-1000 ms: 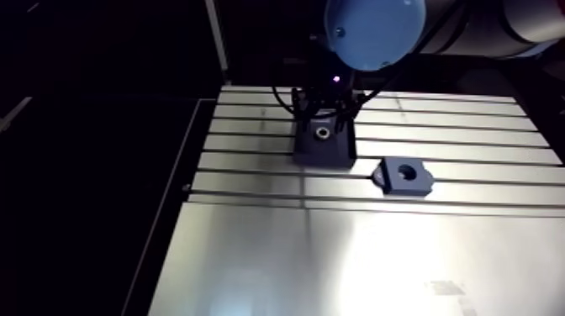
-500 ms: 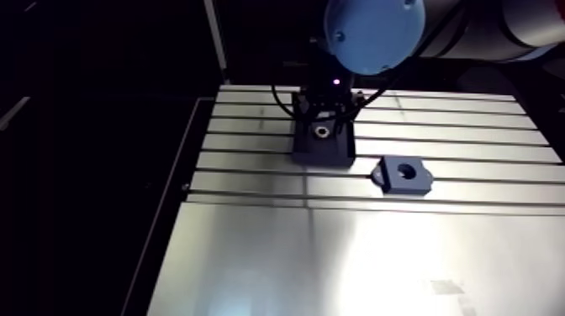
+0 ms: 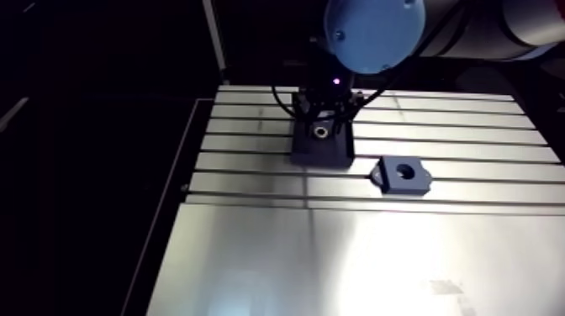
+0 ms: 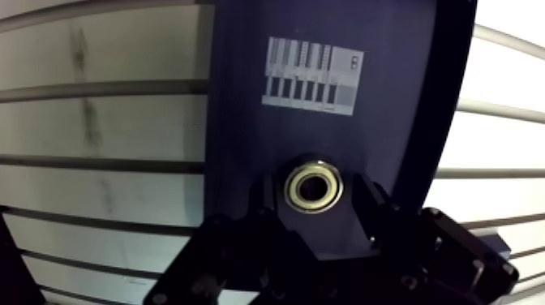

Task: Pick up the bearing and press it into the housing until flush.

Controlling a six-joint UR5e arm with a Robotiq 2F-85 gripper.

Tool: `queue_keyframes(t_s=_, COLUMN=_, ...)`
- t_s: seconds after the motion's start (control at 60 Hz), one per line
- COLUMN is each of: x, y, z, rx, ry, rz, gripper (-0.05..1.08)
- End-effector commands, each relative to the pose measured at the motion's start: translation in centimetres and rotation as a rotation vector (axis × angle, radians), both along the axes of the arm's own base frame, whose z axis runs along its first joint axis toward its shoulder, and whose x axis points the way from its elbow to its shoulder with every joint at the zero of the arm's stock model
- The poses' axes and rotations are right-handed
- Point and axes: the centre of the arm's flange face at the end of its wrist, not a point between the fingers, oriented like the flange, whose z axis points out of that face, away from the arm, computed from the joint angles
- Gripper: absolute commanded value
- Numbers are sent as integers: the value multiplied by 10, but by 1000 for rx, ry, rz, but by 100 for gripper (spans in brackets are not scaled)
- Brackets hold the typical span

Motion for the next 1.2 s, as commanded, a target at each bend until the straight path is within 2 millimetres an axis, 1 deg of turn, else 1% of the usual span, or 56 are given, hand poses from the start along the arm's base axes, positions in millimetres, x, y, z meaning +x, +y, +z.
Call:
queue_keyframes(t_s=0.017, x=0, y=0, z=0, rx=-1, ry=1, rz=0, gripper=42)
queue_keyframes(t_s=0.05, x=0, y=-1, z=0, rx=-1, ry=1, rz=1, gripper=44)
queue_keyframes(t_s=0.4, x=1, y=-3, z=1, rx=1, ry=1, rz=5, gripper=48)
queue_keyframes(t_s=0.733, x=2, y=-4, z=0, rx=1, ry=-1, rz=6, gripper=49)
queue_keyframes(t_s=0.8, x=2, y=-3, z=0, rx=1, ry=-1, rz=5, gripper=50)
queue_keyframes(t_s=0.833, x=2, y=-3, z=-1, rx=1, ry=-2, rz=3, gripper=52)
queue_keyframes(t_s=1.2, x=3, y=-1, z=-2, rx=1, ry=-5, rz=0, gripper=53)
